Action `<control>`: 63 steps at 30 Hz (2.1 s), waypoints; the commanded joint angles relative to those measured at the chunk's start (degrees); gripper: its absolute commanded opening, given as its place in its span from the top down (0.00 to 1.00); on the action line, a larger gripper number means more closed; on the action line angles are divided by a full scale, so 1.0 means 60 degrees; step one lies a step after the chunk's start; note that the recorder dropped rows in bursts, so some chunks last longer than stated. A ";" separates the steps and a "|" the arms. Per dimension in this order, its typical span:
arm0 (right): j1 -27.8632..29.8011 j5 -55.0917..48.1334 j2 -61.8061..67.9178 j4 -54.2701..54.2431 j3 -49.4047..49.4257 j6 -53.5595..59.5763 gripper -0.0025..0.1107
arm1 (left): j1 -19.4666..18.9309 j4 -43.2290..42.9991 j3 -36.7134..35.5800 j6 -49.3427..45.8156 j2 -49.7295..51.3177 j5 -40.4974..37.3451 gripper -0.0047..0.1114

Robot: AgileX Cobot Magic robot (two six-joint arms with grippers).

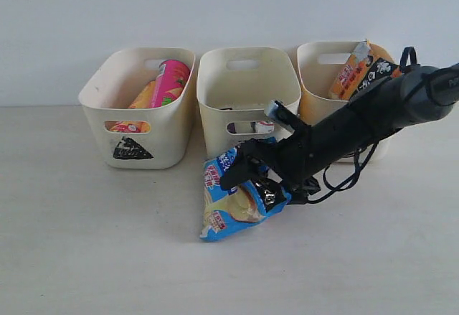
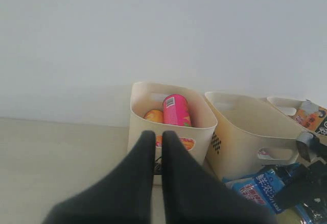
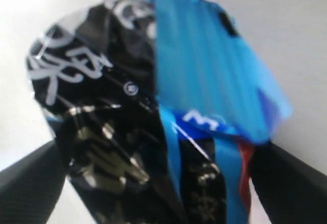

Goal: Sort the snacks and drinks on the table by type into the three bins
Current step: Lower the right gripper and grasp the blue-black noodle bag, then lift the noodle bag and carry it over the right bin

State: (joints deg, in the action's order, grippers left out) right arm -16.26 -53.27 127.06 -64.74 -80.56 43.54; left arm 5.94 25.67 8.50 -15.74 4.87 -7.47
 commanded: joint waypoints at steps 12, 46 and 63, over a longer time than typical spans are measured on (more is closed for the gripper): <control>-0.0147 -0.0642 0.0191 0.1104 -0.0021 0.0013 0.98 | -0.0028 -0.0013 -0.0056 -0.0015 -0.0057 -0.0003 0.92; 0.3095 0.0032 -0.7362 0.4903 -0.0021 -0.1746 0.95 | -0.0028 -0.0013 -0.0056 -0.0015 -0.0057 -0.0003 0.92; 0.3073 0.3042 -0.6031 0.8143 -0.0267 -0.3686 0.95 | -0.0028 -0.0013 -0.0056 -0.0015 -0.0057 -0.0003 0.92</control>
State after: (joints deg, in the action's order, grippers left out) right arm 2.11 -36.87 88.62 -16.30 -80.65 21.77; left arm 5.94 25.67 8.50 -15.74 4.87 -7.47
